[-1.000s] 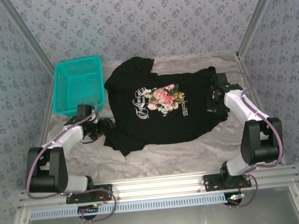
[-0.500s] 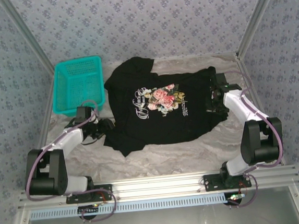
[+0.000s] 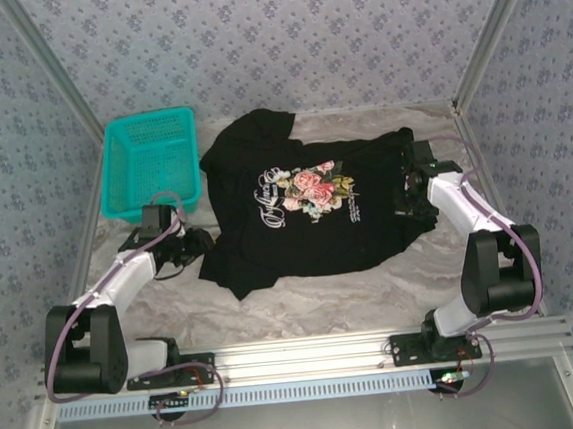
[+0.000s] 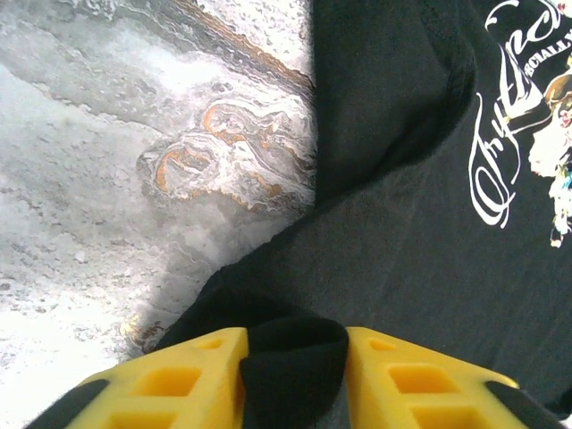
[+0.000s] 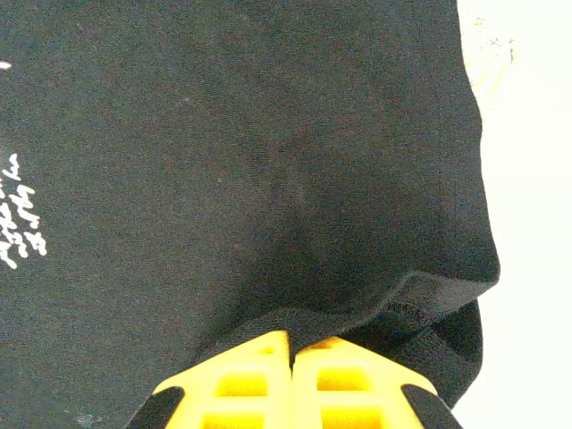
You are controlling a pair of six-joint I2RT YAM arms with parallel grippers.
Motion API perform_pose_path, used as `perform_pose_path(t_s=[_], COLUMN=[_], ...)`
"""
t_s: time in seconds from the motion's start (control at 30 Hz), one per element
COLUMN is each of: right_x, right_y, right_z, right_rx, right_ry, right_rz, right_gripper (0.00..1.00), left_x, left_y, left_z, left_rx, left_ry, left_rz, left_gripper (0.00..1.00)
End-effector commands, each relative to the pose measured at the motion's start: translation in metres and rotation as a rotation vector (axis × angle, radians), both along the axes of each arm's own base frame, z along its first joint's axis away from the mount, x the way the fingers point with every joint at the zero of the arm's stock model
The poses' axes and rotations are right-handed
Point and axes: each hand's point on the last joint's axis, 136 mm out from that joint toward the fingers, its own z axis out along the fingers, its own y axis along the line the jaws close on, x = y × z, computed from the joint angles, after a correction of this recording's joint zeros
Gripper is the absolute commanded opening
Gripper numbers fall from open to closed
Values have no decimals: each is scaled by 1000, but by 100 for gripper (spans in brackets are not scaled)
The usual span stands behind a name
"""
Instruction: Fold the inside-out t-shirt
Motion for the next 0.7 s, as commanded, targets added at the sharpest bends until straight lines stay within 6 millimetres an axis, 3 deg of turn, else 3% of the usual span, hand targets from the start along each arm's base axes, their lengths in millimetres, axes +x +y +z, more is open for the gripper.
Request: perform_pose_path(t_s=[0.0, 0.2, 0.33, 0.47, 0.67], right_x=[-6, -7, -8, -6, 1], right_y=[-2, -3, -7, -15, -26], right_z=[5, 4, 12, 32, 79], right_rx=[-26, -34, -55, -75, -60], right_ry=[12, 18, 0, -54, -208], right_rz=[13, 12, 0, -27, -77], right_gripper=[5, 5, 4, 4, 2], left_x=[-3, -2, -5, -7, -5], left_y=[1, 3, 13, 26, 27], left_z=[-7, -4, 11, 39, 91], left_rx=[12, 26, 87, 151, 153], left_ry=[26, 18, -11, -70, -177], left_rz=[-14, -16, 0, 31, 35], left_gripper=[26, 12, 10, 7, 3])
